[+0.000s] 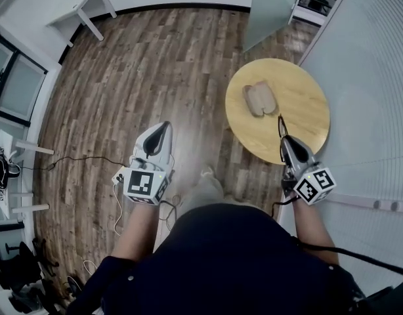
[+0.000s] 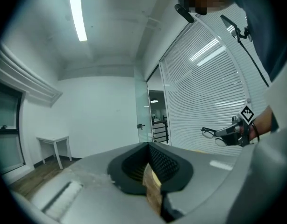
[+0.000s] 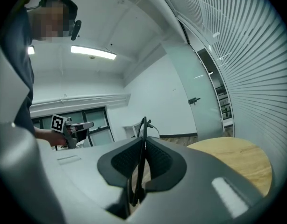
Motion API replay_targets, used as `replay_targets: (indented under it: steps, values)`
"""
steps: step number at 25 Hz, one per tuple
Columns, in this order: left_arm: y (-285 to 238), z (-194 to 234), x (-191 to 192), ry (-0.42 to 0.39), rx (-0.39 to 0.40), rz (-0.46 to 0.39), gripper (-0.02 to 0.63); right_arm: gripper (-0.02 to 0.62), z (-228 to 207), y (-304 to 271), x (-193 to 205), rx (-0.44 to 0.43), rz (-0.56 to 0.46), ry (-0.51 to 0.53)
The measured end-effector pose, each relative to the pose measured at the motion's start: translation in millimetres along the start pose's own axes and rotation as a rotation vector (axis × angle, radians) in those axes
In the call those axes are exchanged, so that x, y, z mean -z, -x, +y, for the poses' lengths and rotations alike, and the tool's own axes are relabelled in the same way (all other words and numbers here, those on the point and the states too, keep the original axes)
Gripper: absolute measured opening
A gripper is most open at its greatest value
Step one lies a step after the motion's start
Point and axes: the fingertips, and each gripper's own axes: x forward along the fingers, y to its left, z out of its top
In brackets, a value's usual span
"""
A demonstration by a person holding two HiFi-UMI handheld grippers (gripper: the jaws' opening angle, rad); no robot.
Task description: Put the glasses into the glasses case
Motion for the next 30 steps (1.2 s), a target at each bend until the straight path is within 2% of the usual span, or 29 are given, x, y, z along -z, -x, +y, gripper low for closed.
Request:
replay_targets:
  steps: [5, 12, 20, 24, 30]
  values:
    - [-65.7, 40.8, -5.2, -0.006, 0.031, -0.018, 0.003, 0.034, -19.8, -48.3, -4.0, 0.037, 0.007, -0.014]
    - [-137.8, 79.9, -6.3, -0.015, 0.121, -0.014, 0.003, 0.034, -45.9, -101.4, -16.3, 0.126, -0.003, -0.033]
    - [-193.5, 83.4, -15.1, -0.006, 0.218, -0.017, 0.003, 0.034, -79.2, -125.7, -35.8, 0.199, 0.003, -0.019]
    - [-211.1, 86.2, -20.4, -0.020, 0.215, -0.024, 0.003, 0.034, -101.7, -141.1, -27.7, 0.197, 0.030, -0.019]
    - [-238.9, 98.4, -7.2, -0.036, 0.169, -0.005, 0.003, 0.034, -134.2, -166.7, -7.6, 0.165, 0.069, -0.036]
